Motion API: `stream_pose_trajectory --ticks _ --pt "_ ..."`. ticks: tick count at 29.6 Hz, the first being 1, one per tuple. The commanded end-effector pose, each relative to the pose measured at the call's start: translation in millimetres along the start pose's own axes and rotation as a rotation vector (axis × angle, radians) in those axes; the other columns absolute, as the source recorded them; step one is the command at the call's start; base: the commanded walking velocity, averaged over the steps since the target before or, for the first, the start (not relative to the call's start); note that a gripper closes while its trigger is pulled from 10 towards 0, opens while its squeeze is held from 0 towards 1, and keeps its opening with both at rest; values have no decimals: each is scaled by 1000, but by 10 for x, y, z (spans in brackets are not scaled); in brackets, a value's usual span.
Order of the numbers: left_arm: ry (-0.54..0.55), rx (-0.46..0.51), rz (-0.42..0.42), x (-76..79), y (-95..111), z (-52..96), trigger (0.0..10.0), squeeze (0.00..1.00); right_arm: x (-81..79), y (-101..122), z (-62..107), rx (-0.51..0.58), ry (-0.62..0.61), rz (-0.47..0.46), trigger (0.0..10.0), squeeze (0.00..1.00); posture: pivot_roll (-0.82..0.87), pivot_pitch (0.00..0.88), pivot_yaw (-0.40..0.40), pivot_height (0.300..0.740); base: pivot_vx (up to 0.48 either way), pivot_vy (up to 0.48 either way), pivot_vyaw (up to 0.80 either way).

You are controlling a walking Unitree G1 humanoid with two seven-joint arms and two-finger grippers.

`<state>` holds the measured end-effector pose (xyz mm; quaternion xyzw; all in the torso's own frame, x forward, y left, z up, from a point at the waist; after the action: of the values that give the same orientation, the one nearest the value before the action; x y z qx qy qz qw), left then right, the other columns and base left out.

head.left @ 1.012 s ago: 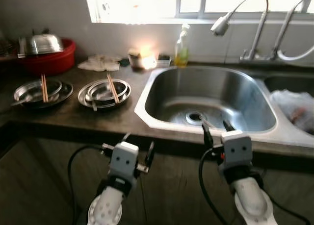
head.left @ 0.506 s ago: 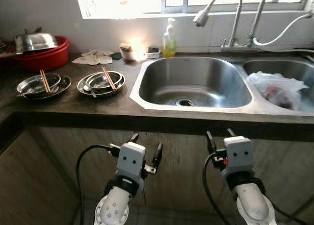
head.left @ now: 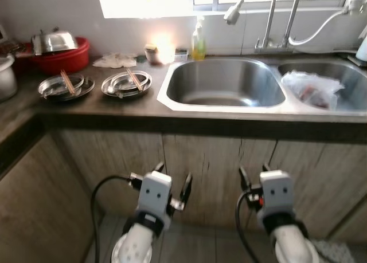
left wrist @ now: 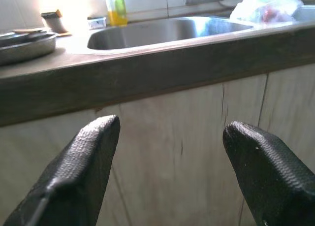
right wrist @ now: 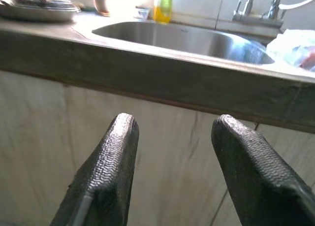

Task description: Kitchen organization

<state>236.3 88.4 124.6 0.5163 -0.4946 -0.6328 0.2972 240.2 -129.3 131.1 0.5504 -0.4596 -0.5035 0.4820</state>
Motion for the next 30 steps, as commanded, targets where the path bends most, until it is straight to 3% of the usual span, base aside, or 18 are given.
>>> stream_pose_trajectory --ticks 1,16,30 --pt "2 9 10 13 42 -8 10000 0 32 19 -1 5 -7 7 10000 0 28 26 -7 740 -311 0 0" --pt "1 1 7 10 31 -5 10000 0 18 10 1 0 -7 1 10000 0 33 31 -8 740 -305 0 0" --pt "-4 -20 3 16 -5 -23 10000 0 9 12 -5 3 -6 6 10000 0 28 29 -6 740 0 0 0"
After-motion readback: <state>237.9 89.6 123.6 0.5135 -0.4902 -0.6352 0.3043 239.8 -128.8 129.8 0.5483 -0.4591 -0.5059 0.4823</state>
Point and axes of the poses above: a point about 5 cm out from each wrist's last joint towards the gripper, its own z axis pointing back from the gripper into the wrist, its own y axis along the axis of the wrist's last joint, x = y × z, the point moved 3 cm from there along -z, pointing out of the wrist towards the gripper, and after that the axes turned 13 degrees about -z, right-handed, at the moved point
